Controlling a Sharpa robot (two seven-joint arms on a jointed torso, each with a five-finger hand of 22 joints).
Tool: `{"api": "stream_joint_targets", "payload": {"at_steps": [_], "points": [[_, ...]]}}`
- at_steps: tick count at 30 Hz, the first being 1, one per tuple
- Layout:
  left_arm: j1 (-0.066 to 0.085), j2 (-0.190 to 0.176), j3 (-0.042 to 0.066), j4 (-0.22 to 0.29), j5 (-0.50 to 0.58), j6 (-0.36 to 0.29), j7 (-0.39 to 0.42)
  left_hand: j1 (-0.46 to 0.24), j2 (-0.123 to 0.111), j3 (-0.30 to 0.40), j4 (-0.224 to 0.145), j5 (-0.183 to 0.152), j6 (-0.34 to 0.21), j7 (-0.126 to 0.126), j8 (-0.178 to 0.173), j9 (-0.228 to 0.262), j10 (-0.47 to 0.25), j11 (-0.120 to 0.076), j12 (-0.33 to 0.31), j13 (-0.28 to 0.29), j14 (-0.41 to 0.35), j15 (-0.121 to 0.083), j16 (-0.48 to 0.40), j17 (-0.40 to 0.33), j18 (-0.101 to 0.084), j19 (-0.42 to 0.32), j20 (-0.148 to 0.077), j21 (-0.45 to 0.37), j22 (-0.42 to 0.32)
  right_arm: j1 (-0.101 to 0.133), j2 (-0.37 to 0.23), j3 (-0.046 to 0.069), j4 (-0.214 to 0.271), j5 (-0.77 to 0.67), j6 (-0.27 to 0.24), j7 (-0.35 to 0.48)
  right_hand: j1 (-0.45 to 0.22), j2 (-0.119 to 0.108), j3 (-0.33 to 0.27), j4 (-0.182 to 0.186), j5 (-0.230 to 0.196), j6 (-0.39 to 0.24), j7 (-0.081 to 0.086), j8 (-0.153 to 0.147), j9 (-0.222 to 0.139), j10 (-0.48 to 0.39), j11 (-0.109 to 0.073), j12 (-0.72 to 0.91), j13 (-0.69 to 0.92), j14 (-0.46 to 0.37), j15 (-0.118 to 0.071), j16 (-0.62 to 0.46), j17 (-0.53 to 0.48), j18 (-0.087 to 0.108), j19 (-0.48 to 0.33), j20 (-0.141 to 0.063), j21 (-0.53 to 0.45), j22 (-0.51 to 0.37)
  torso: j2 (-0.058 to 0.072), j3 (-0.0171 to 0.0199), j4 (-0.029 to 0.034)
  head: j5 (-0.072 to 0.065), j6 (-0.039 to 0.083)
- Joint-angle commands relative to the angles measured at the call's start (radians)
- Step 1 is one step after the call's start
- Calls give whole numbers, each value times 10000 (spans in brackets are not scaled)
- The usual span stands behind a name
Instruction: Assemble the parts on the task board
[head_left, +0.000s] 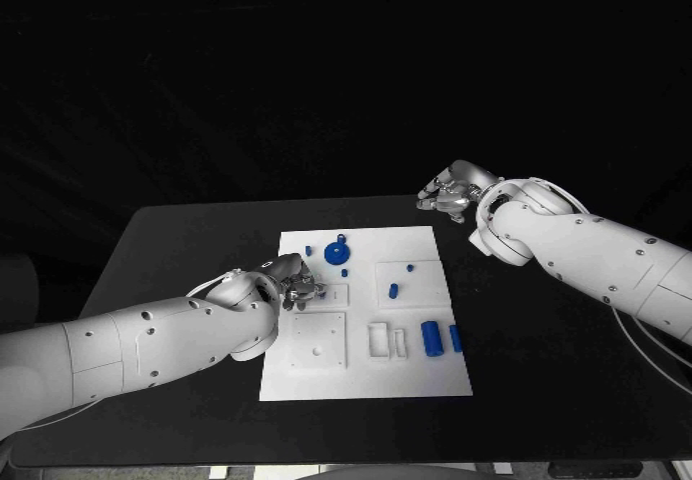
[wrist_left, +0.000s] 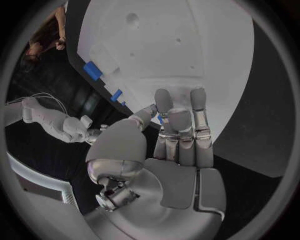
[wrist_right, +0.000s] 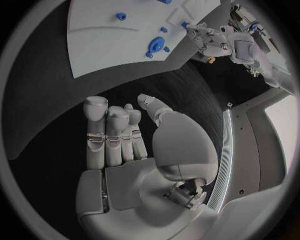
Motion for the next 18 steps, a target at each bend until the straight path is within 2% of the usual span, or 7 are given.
{"api": "stream_joint_targets", "payload": {"at_steps": [1, 18], "points": [[-4, 45, 1, -29, -17, -18, 140, 204, 148, 27, 5, -1, 2329, -1358, 52, 8, 277, -268, 5, -6, -15, -32, 18, -10, -149, 92, 7, -64, 8, -5, 15, 7, -14, 24, 83, 7, -61, 5, -19, 34, 65, 17, 4, 44, -2, -83, 7, -66, -11, -6, 18, -57, -9, 51, 466, 6, -43, 755, -1, 2, -10, -2, -1], [-3, 149, 2, -155, 38, 313, 66, 215, 160, 22, -10, -33, 2316, -1355, 53, 11, 278, -271, -4, -14, -20, -36, 17, -22, -172, 137, -13, -172, 79, -6, 31, 6, -24, 24, 89, -7, -61, 5, -19, 34, 65, 17, 4, 44, -2, -83, 7, -66, -11, -6, 18, -57, -9, 51, 466, 6, -43, 755, -4, 15, -18, -39, -33]]}}
